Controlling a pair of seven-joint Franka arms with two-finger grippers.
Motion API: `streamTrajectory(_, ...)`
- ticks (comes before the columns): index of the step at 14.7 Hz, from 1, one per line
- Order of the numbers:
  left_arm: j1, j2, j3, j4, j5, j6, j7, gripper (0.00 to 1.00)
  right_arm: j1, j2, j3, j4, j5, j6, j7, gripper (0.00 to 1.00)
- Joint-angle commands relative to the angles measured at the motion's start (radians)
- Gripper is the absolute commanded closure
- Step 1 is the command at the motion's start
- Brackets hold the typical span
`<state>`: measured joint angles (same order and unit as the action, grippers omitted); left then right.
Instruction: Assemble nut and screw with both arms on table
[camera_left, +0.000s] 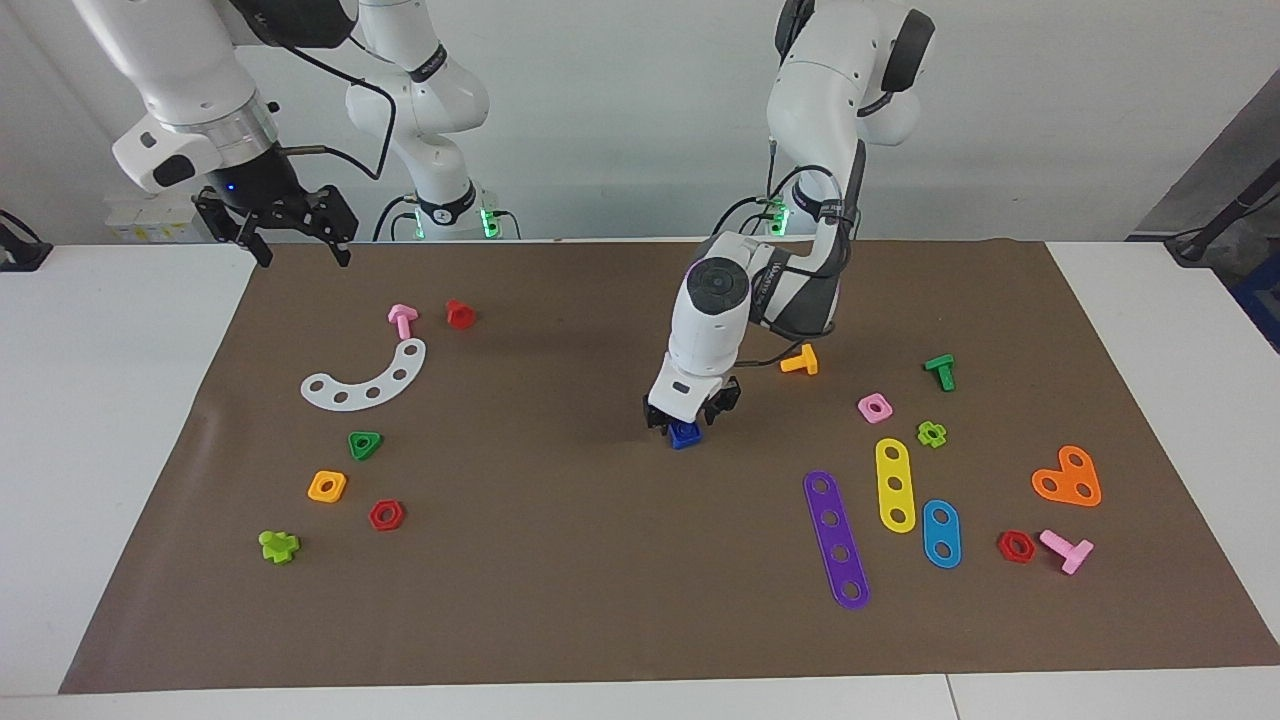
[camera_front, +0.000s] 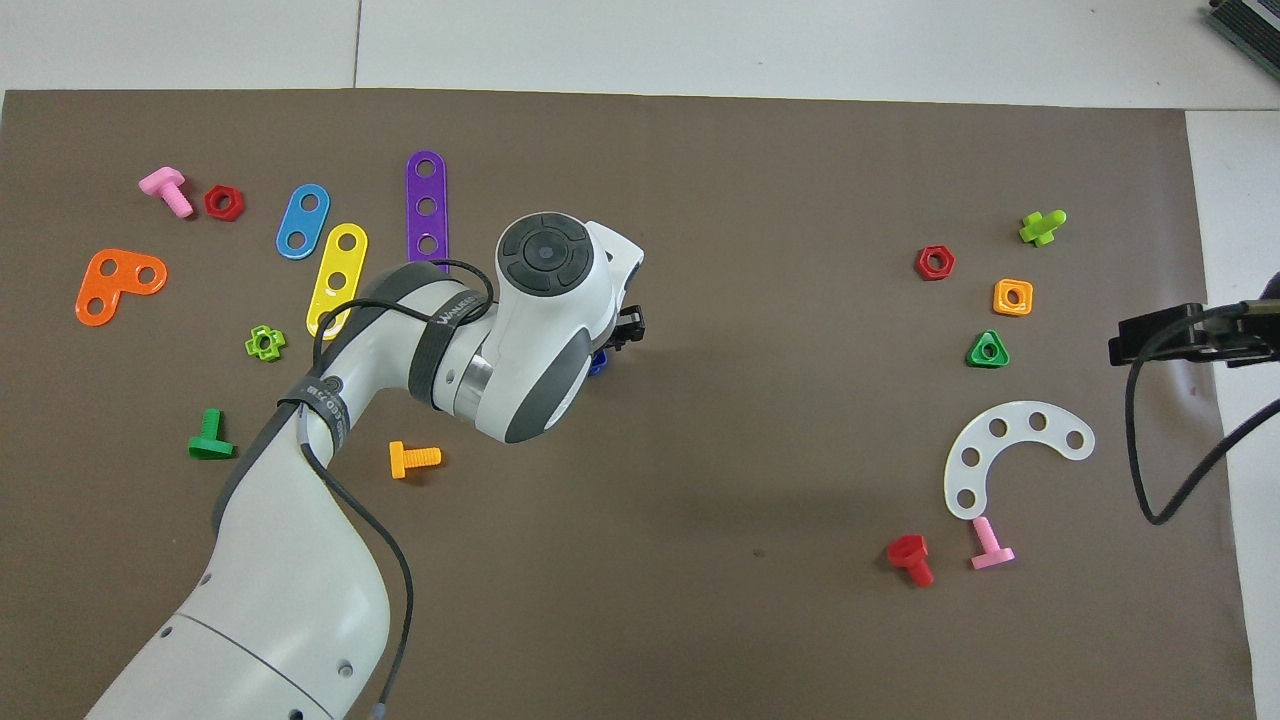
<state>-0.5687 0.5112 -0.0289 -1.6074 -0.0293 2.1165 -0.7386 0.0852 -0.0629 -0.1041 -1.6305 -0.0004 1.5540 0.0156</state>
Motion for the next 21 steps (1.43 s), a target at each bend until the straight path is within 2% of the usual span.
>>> streamTrajectory(1, 0.022, -0.007, 0.009, 0.058, 0.040, -0.087, 0.004, 0.20, -0.005, -0.021, 0.003, -0.023, 0.008, 0.015, -0.011, 0.00)
streamTrajectory(3, 0.052, 0.001, 0.007, 0.107, 0.036, -0.157, 0.033, 0.20, -0.005, -0.021, 0.003, -0.023, 0.008, 0.014, -0.011, 0.00)
streamTrajectory(5, 0.091, -0.013, 0.007, 0.115, 0.029, -0.190, 0.099, 0.21, -0.012, -0.021, 0.003, -0.023, 0.007, 0.012, -0.011, 0.00)
streamTrajectory(7, 0.144, -0.066, 0.001, 0.106, 0.011, -0.196, 0.189, 0.21, -0.007, -0.021, 0.003, -0.025, 0.008, 0.015, -0.008, 0.00)
streamTrajectory(10, 0.216, -0.129, 0.003, 0.095, 0.003, -0.294, 0.324, 0.21, -0.012, -0.018, 0.001, -0.022, 0.008, 0.014, -0.005, 0.00)
streamTrajectory(12, 0.256, -0.190, 0.006, 0.042, 0.003, -0.325, 0.390, 0.22, -0.012, -0.006, 0.001, -0.003, 0.010, 0.005, -0.003, 0.00)
streamTrajectory(16, 0.393, -0.319, 0.007, -0.087, 0.003, -0.351, 0.654, 0.22, -0.018, 0.012, 0.001, 0.021, 0.031, -0.012, 0.006, 0.00)
streamTrajectory(21, 0.506, -0.394, 0.009, -0.100, 0.003, -0.452, 0.809, 0.21, -0.015, 0.008, 0.001, 0.014, 0.036, -0.017, 0.006, 0.00)
